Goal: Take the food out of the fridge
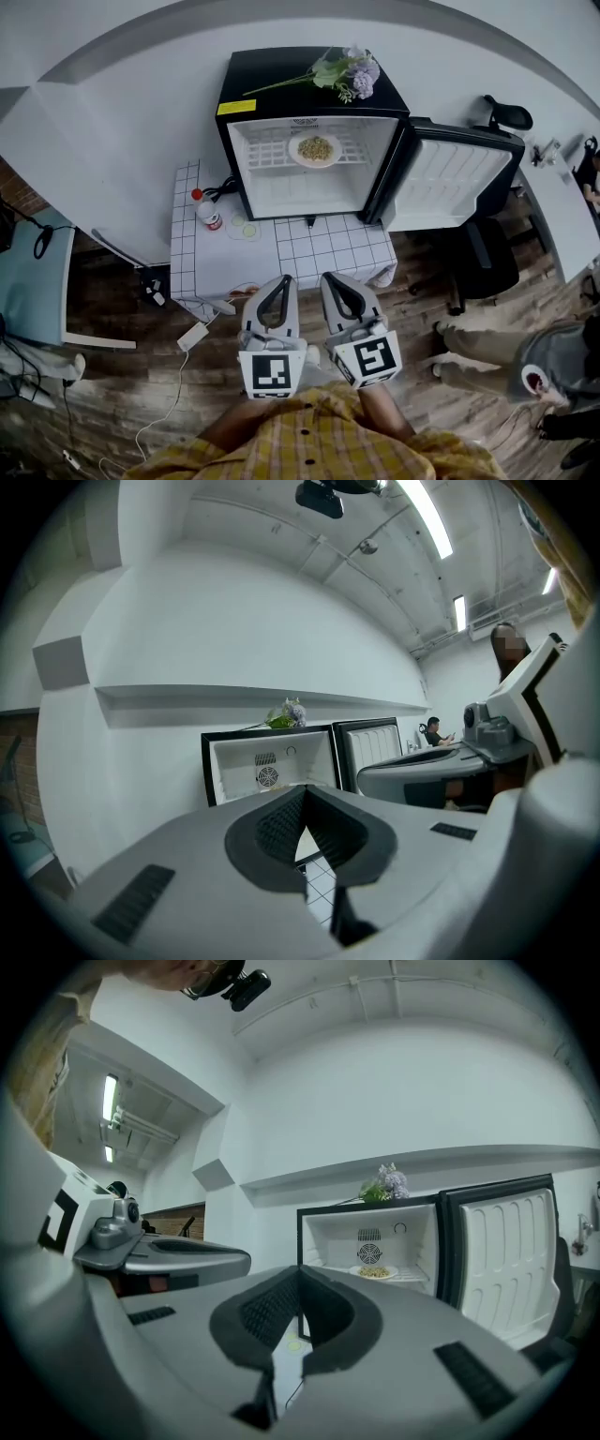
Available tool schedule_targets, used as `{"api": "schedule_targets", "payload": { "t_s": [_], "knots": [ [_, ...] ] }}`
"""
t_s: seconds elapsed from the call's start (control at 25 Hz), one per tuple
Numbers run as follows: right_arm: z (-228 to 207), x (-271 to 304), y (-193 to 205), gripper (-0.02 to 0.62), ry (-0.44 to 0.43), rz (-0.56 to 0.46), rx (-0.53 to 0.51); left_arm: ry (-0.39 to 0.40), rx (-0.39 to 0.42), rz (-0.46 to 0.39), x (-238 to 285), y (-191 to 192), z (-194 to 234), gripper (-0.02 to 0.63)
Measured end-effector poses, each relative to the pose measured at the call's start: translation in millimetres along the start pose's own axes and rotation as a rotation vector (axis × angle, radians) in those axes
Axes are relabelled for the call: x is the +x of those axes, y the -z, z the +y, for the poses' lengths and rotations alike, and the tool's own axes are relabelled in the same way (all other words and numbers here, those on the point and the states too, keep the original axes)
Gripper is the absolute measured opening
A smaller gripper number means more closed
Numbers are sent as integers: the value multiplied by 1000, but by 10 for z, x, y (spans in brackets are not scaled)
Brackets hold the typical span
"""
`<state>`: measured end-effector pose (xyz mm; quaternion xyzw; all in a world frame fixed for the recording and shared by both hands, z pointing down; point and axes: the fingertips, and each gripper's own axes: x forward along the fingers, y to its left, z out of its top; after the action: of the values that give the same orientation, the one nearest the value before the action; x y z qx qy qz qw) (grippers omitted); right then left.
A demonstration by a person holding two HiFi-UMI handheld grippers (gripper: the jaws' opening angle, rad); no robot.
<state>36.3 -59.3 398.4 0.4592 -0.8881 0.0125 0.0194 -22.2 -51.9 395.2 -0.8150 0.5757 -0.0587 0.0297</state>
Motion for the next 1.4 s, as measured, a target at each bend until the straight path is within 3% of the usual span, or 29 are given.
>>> {"api": "schedule_targets", "payload": {
  "t_s": [0.28,0.6,0.8,1.4],
  "knots": [
    [-404,353,-3,9,-28,-1,37,-27,14,33,493,-18,49,8],
    [-550,692,111,9,-44,23,80,-46,16,84,782,105,211,8],
    [-688,903,155,9,-17,29,100,-10,7,65,1013,147,290,8],
    [-1276,1612,244,9,107,30,352,77,7,10,1698,53,609,8]
  ]
}}
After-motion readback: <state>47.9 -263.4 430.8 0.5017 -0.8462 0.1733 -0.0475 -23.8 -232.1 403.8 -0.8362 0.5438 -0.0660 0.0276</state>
